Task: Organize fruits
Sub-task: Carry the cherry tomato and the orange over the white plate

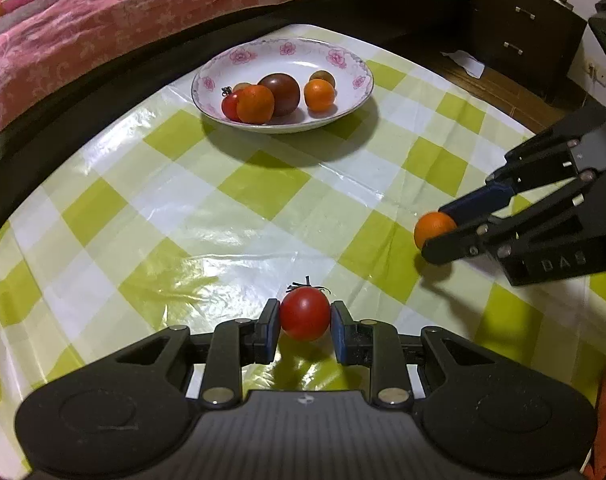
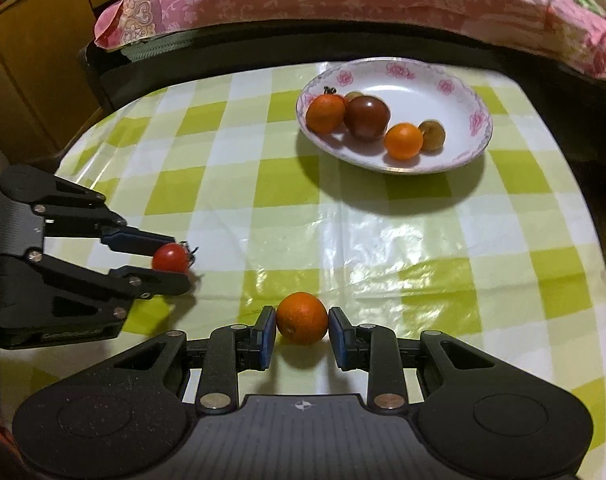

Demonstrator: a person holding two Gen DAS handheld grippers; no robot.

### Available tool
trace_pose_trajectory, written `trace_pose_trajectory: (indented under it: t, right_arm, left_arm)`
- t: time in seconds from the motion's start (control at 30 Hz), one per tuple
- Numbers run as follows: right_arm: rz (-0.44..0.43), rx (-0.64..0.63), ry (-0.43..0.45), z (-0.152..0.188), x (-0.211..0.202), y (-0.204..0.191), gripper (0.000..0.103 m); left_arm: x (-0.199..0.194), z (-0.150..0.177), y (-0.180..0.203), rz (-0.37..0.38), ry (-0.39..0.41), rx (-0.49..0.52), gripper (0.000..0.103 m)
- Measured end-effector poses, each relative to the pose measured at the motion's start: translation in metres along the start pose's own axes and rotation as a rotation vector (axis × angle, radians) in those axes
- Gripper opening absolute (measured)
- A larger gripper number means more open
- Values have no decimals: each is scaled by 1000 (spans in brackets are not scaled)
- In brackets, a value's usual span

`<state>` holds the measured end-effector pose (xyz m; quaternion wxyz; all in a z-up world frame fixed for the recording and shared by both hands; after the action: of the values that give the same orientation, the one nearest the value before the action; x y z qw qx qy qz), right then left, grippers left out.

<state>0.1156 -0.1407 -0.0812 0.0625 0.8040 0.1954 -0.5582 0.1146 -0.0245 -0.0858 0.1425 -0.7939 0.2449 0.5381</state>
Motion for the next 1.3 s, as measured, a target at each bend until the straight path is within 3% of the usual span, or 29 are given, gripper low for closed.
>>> trace_pose_trajectory:
  t: [0.4,0.77,0.97,1.3]
  right_arm:
    - [-38,14,-18,4,1,-14,25]
    - [-17,36,58,-29,-9,1,25]
    - [5,49,144,-62,-25,15,25]
    - [56,99,208,-99,-33,45,26]
  left_arm:
    - [-4,-2,3,18,4,-6,35]
    - [-15,-56,-9,-5,89,-33,35]
    - [-20,-94,-15,-40,139,-33,35]
    - [-18,-143,-25,-96,187,1,35]
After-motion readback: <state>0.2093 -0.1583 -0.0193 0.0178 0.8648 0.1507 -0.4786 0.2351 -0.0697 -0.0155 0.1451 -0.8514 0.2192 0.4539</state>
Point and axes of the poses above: each gripper's, at about its wrist camera, not at the fingertips, and x roughly the way its jaws point, y to its right, z to its underside, the point moved 7 cm from there along x, roughly the way its jaws point, and after that the axes turned 9 degrees about -y, right-handed, at the moved point
